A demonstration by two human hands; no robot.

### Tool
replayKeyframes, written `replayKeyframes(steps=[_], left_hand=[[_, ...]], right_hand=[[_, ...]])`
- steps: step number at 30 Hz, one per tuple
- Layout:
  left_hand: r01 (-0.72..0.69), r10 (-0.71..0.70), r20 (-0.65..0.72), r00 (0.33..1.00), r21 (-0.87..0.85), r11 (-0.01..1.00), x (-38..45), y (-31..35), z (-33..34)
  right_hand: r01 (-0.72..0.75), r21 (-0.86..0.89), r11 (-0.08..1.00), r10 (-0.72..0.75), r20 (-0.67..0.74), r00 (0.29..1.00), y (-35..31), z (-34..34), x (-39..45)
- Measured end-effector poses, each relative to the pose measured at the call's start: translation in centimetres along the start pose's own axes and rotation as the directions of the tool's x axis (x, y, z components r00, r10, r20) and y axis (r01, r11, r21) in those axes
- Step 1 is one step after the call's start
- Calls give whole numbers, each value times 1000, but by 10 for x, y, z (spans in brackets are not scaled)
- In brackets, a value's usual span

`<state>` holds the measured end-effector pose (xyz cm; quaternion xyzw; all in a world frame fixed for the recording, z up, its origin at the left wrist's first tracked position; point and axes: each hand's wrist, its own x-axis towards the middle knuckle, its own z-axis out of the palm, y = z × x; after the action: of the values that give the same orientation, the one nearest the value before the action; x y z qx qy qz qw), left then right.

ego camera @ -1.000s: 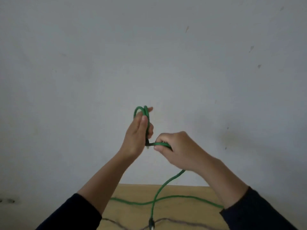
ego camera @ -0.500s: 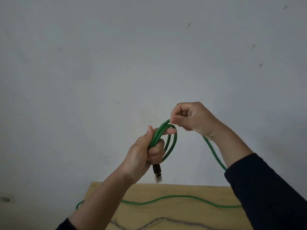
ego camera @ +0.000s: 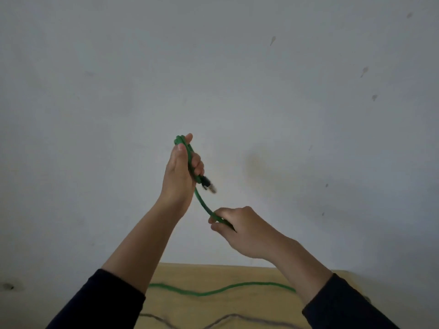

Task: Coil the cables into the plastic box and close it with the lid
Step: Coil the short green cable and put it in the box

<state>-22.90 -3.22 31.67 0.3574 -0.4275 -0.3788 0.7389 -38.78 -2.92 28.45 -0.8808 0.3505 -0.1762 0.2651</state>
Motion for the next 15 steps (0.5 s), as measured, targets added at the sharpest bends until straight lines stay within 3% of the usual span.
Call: replayKeyframes(steps=[3,6,8,12,15], left_hand=[[-59,11,120,993,401,914,-9,-12,-13],[-126,-86,332,939,567,814,-36,-20,-10],[-122,-143,404,904,564,817,-54,-22,-3],[23,-247,461,853,439,898,-70,-18,5],[81,-243,463,852,342,936,-71,-14,8]], right_hand=[[73,-185,980,-70,25,997,-19,-27,-3],[88,-232,969,-81,41,996,-33,-60,-4],[93,-168,982,-87,43,995,-37,-79,-5],[116,33,993,-117,38,992,-32,-96,-3],[168,171,971,-161,-51,986,-24,-91,-2]])
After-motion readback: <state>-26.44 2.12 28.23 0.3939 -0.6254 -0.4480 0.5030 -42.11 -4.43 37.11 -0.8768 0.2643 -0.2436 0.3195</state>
